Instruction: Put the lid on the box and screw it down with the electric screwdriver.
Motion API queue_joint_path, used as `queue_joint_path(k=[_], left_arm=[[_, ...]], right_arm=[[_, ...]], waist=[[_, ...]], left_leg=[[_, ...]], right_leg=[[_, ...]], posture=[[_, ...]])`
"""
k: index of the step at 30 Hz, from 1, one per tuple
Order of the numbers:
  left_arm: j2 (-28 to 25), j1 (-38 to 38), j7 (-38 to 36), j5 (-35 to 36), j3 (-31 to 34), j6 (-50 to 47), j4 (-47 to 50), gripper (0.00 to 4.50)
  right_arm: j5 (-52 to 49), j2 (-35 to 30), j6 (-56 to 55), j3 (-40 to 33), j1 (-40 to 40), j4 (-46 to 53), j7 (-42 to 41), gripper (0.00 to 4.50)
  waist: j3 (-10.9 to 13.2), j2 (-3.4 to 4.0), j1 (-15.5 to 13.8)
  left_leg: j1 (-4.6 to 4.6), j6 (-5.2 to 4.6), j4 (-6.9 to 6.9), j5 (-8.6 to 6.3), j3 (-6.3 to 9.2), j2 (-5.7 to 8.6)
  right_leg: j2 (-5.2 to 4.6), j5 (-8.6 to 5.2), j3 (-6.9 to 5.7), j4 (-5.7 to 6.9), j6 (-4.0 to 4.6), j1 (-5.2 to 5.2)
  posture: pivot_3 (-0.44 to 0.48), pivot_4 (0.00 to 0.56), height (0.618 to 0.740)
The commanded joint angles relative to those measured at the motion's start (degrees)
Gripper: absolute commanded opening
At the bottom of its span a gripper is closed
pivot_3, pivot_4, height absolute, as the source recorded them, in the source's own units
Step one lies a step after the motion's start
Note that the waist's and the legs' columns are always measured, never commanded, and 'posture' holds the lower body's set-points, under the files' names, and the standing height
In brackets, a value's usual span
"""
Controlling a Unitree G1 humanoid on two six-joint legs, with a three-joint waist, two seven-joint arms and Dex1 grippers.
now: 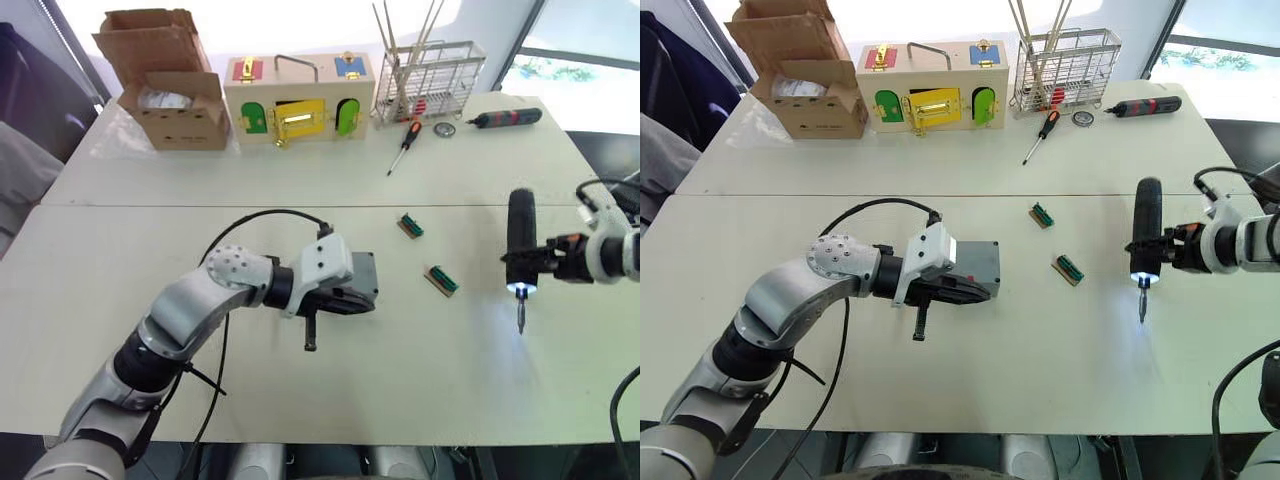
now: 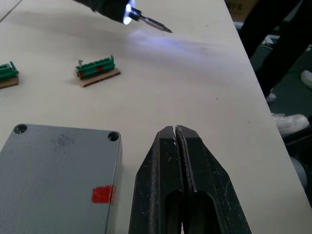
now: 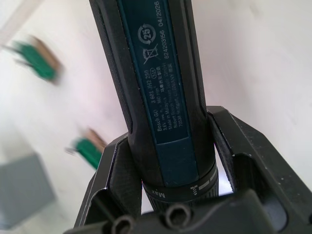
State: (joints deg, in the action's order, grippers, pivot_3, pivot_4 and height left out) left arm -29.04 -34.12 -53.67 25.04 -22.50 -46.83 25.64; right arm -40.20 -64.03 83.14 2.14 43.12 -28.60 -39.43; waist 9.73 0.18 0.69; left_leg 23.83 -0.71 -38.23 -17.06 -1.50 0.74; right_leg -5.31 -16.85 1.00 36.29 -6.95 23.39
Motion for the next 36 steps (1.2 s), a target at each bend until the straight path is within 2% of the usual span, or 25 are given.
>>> queue_joint_path(k=[1, 7, 9, 14, 16, 18, 21, 23, 26, 28, 30, 36], left_arm=[[0.0, 1.0, 1.7, -0.7, -0.3, 0.4, 2.2, 0.0], [-0.7, 3.2, 3.8, -0.6, 0.2, -0.7, 3.6, 0.0], [-0.5, 3.6, 5.2, -0.7, 1.2, -1.0, 3.5, 0.0], [0.8, 2.6, 9.7, -0.3, 6.3, -2.0, 1.6, 0.0], [0.2, 1.9, 11.2, -0.3, 8.9, -3.2, 0.2, 0.0], [-2.5, 1.9, 10.3, -0.7, 10.2, -3.4, -0.4, 0.0], [-6.2, 2.3, 9.0, -1.1, 10.9, -2.9, -0.8, 0.0], [-7.9, 2.1, 8.6, -1.8, 10.5, -2.6, -1.2, 0.0], [-11.0, 1.8, 7.2, -4.1, 7.7, -2.2, -1.7, 0.0], [-13.2, 2.4, 5.6, -5.7, 4.8, -1.9, -1.7, 0.0], [-13.8, 3.2, 4.4, -5.8, 3.4, -1.7, -1.7, 0.0], [-11.9, 5.0, 3.6, -9.9, -0.3, 4.2, -6.8, 0.0]], right_arm=[[4.7, -1.8, -1.9, 3.5, 3.5, -1.6, -4.2, 1.88], [13.2, -0.6, -7.2, 11.2, 7.3, -7.7, -10.1, 1.88], [15.4, 0.3, -9.0, 12.4, 7.7, -8.6, -11.2, 2.89], [20.0, 0.5, -14.4, 12.9, 7.6, -8.6, -13.6, 4.49], [24.0, -1.1, -23.2, 14.1, 6.5, -6.0, -15.3, 4.49], [26.5, -1.9, -32.0, 13.4, 8.3, -3.2, -17.9, 4.49], [21.8, -0.4, -31.4, 8.8, 12.2, 2.7, -24.5, 4.49], [18.2, -0.8, -31.4, 7.0, 9.5, 11.1, -29.5, 4.49], [11.9, -0.5, -29.9, 4.4, -0.6, 28.7, -33.2, 4.49], [10.0, 0.6, -29.0, 4.5, -7.7, 39.7, -31.8, 4.49], [10.8, 1.7, -29.8, 5.3, -12.8, 45.6, -29.4, 4.49], [12.7, 7.8, -31.5, 7.0, -19.5, 50.5, -22.5, 4.49]], waist=[[0.0, 0.01, 0.1], [0.0, 0.0, -0.2], [0.0, 0.0, -0.2], [0.0, -0.01, -0.2], [0.0, -0.01, -0.2], [0.0, 0.0, -0.1], [0.0, 0.06, 0.4], [0.0, 0.03, 0.1], [0.0, -0.14, -0.7], [-0.1, -0.17, -1.4], [-0.1, -0.16, -1.7], [-0.1, -0.19, -1.5]], left_leg=[[-0.01, 0.0, -0.01, 0.01, -0.01, 0.0], [-0.01, 0.34, -0.02, 0.21, -0.04, 0.02], [-0.01, 0.35, -0.03, 0.21, -0.02, 0.04], [-0.02, 0.36, -0.16, 0.21, 0.0, 0.04], [-0.02, 0.35, -0.19, 0.21, 0.0, 0.06], [-0.02, 0.36, -0.21, 0.21, -0.01, 0.07], [-0.03, 0.37, -0.11, 0.22, -0.06, 0.09], [-0.05, 0.41, -0.07, 0.24, -0.04, 0.0], [-0.04, 0.47, -0.06, 0.26, 0.21, -0.15], [-0.03, 0.51, -0.05, 0.28, 0.3, -0.16], [0.0, 0.52, -0.14, 0.28, 0.26, -0.09], [0.2, 0.23, -0.97, 0.12, 0.23, 0.14]], right_leg=[[0.01, 0.02, 0.02, 0.0, -0.03, -0.01], [0.01, 0.04, 0.07, -0.02, -0.05, 0.0], [0.01, 0.04, 0.06, -0.02, -0.05, -0.01], [0.01, 0.09, 0.06, -0.01, -0.14, -0.09], [0.01, 0.1, 0.05, 0.0, -0.16, -0.1], [0.01, 0.11, 0.05, 0.01, -0.18, -0.09], [0.02, 0.12, 0.12, 0.03, -0.19, 0.02], [0.08, 0.12, 0.1, 0.03, -0.19, 0.04], [0.22, 0.12, -0.1, 0.03, -0.19, -0.05], [0.25, 0.12, -0.15, 0.03, -0.18, -0.1], [0.18, 0.12, -0.1, 0.14, -0.18, -0.07], [-0.07, 0.11, -0.06, 0.49, -0.18, -0.1]], posture=[[0.0, 0.15, 0.74], [0.0, 0.15, 0.74], [0.0, 0.15, 0.74], [0.0, 0.15, 0.74], [0.0, 0.15, 0.74], [0.0, 0.15, 0.74], [0.0, 0.15, 0.74], [0.0, 0.15, 0.74], [0.0, 0.15, 0.74], [0.0, 0.15, 0.74], [0.0, 0.15, 0.74], [0.0, 0.15, 0.74]])
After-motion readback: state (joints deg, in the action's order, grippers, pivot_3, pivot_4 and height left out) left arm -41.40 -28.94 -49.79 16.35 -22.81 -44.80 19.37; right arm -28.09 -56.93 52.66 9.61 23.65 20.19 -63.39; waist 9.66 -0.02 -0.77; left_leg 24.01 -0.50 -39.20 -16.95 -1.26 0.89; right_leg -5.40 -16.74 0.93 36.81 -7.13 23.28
